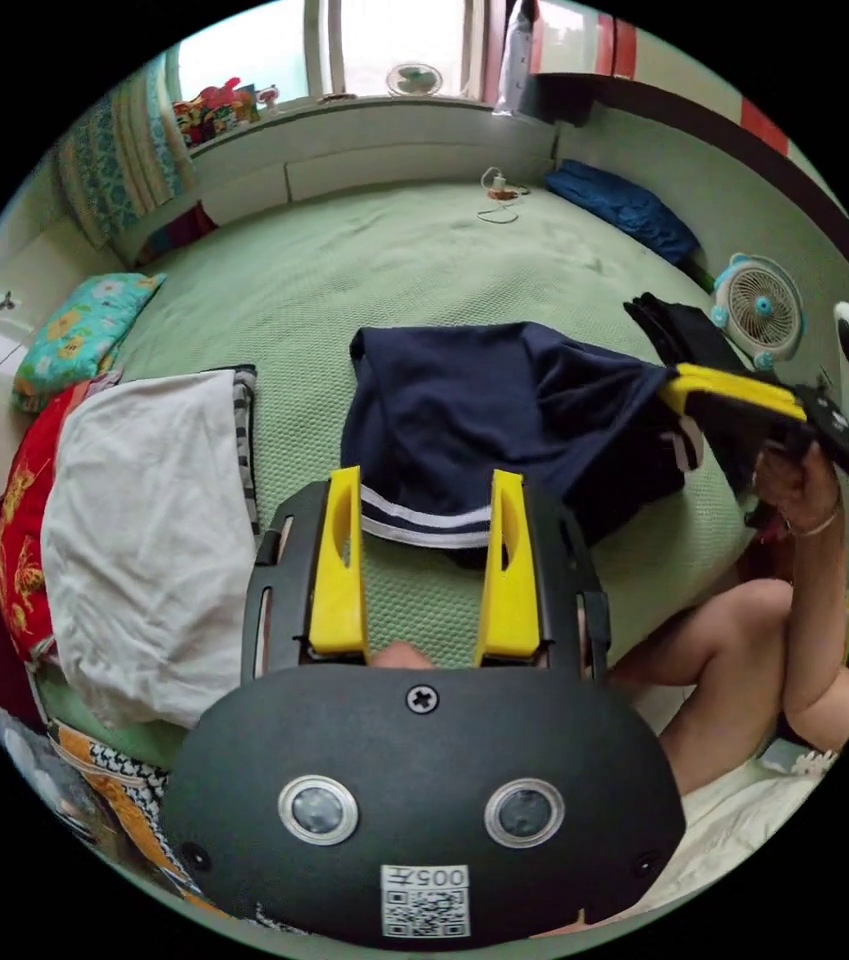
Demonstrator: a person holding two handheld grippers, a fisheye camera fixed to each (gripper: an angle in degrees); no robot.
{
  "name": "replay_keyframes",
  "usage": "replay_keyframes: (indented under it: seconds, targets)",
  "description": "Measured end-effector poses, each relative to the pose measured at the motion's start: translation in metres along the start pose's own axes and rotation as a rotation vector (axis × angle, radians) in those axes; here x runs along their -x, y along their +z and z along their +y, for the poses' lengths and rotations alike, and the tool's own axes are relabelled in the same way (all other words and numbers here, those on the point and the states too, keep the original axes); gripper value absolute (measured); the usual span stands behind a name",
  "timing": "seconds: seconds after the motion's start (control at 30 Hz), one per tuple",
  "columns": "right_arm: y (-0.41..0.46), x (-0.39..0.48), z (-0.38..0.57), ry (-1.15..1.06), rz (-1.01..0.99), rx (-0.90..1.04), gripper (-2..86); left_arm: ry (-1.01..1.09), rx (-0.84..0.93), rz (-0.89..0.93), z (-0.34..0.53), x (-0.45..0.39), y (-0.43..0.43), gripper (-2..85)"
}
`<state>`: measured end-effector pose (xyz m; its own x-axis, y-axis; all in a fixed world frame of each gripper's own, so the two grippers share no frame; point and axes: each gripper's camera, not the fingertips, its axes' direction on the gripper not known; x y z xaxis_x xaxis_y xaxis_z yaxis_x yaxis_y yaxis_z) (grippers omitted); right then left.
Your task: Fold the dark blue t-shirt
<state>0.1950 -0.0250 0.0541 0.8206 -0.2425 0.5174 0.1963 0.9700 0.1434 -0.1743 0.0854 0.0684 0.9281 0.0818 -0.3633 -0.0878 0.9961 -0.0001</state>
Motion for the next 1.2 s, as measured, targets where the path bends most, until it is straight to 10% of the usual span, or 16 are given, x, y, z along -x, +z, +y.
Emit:
replay_keyframes:
  seconds: [0.53,1.2]
  targets:
    - [-0.030,-0.060,0.024,0.147,0.060,-0.117,0.1,0.076,0.115,-0.101,-0.026,-0.042,0.046,8.7]
    - [-0.009,-0.051,0.008,0.144,0.306,-0.152,0.2,-0.136,-0.229,-0.071,-0.057,-0.023,-0.006,0.4]
